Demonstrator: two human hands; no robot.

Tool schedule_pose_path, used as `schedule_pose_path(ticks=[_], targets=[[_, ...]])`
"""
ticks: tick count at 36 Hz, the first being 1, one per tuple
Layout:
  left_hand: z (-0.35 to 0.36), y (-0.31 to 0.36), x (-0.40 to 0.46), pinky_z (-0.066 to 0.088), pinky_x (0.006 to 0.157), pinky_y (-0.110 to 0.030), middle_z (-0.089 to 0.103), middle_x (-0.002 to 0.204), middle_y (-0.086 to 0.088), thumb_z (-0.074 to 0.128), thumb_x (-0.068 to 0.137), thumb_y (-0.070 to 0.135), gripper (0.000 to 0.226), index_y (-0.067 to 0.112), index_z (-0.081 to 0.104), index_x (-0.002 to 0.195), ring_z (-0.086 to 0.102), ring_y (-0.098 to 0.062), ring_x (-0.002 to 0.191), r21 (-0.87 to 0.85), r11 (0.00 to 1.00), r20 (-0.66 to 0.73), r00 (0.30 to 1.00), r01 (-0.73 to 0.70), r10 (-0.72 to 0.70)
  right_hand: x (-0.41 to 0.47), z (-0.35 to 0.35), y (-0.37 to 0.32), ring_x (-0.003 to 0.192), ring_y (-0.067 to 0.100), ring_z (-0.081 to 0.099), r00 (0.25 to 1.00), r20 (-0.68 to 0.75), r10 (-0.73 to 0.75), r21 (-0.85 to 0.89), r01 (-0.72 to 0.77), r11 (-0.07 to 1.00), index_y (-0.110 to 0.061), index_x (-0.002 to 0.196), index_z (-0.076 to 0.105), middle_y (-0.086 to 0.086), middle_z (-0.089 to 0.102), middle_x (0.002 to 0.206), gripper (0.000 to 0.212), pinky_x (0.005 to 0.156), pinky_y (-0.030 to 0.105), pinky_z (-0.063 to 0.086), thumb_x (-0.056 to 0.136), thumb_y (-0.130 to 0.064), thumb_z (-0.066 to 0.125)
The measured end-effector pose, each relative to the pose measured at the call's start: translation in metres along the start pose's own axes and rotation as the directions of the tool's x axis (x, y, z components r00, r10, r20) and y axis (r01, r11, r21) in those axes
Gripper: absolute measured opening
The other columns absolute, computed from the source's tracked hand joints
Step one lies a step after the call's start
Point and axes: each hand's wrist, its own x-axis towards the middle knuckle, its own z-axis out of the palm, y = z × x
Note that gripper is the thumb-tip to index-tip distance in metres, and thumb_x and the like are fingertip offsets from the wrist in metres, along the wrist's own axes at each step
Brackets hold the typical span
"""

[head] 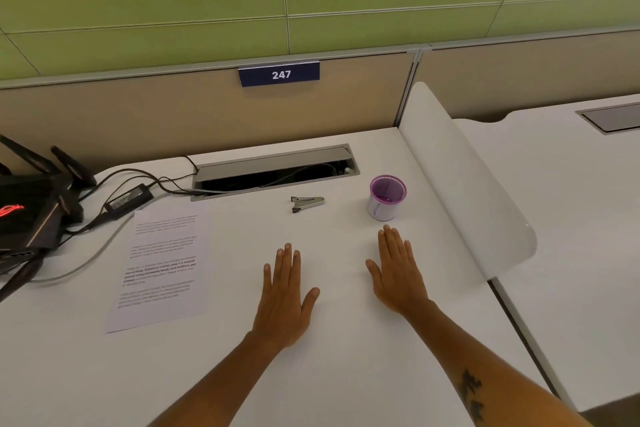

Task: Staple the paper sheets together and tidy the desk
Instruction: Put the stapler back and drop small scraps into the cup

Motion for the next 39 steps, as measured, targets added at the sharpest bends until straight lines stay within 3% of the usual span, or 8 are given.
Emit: schedule_pose_path(ticks=[12,16,27,32,35,39], targets=[[0.039,0.032,0.049,0.000,0.135,-0.055,-0.018,0.178,-0.009,0.012,0.103,0.064,0.087,0.009,0.000,0.170,-0.015,-0.025,0.166,0.009,0.998,0.085,0.994,-0.068,0.067,-0.005,0.004,0.061,0.161,0.026,0.005,0.994,0.017,0.110,-0.027,-0.110,0.994,-0.004,0.163,0.014,0.011,0.010,0.173,0.076,0.129,0.053,0.014,0.105,-0.052,0.026],[0.050,0.034,0.054,0.005,0.134,-0.060,-0.006,0.179,-0.012,0.018,0.105,0.063,0.086,0.006,0.007,0.169,-0.006,-0.026,0.167,0.074,0.994,0.075,0.995,-0.076,0.071,0.003,0.005,0.072,0.160,0.028,0.010,0.991,0.017,0.130,-0.035,-0.129,0.991,-0.005,0.163,0.013,0.012,0.012,0.173,0.080,0.128,0.055,0.015,0.104,-0.057,0.026],[0.050,0.037,0.055,0.008,0.134,-0.058,-0.003,0.180,-0.011,0.026,0.107,0.064,0.086,0.009,0.005,0.170,-0.005,-0.025,0.167,0.114,0.990,0.034,0.996,-0.080,0.077,0.018,0.012,0.066,0.159,0.035,0.013,0.995,0.055,0.089,-0.173,-0.078,0.982,-0.027,0.165,0.015,0.007,0.012,0.173,0.080,0.122,0.068,0.013,0.099,-0.071,0.025],[0.047,0.038,0.056,0.007,0.134,-0.059,-0.004,0.180,-0.011,0.023,0.106,0.066,0.087,0.011,0.006,0.170,-0.005,-0.027,0.167,0.130,0.988,0.037,0.996,-0.086,0.082,0.020,0.012,0.057,0.158,0.035,0.015,0.997,0.066,0.027,-0.155,-0.016,0.988,-0.032,0.164,0.017,0.005,0.013,0.173,0.076,0.121,0.068,0.015,0.099,-0.070,0.025],[0.048,0.037,0.056,0.007,0.134,-0.059,-0.004,0.180,-0.011,0.022,0.106,0.066,0.086,0.011,0.005,0.170,-0.006,-0.027,0.167,0.129,0.988,0.034,0.996,-0.086,0.082,0.017,0.014,0.053,0.159,0.034,0.011,0.996,0.045,0.083,-0.107,-0.078,0.991,-0.029,0.165,0.012,0.005,0.008,0.174,0.076,0.122,0.067,0.013,0.101,-0.068,0.024],[0.048,0.037,0.056,0.007,0.134,-0.059,-0.004,0.180,-0.012,0.023,0.106,0.066,0.087,0.010,0.005,0.170,-0.006,-0.027,0.167,0.135,0.987,0.032,0.996,-0.086,0.082,0.000,0.021,0.032,0.160,0.032,0.007,0.965,-0.011,0.264,-0.051,-0.264,0.963,-0.013,0.164,0.009,0.007,0.003,0.174,0.087,0.124,0.065,0.010,0.100,-0.069,0.024]])
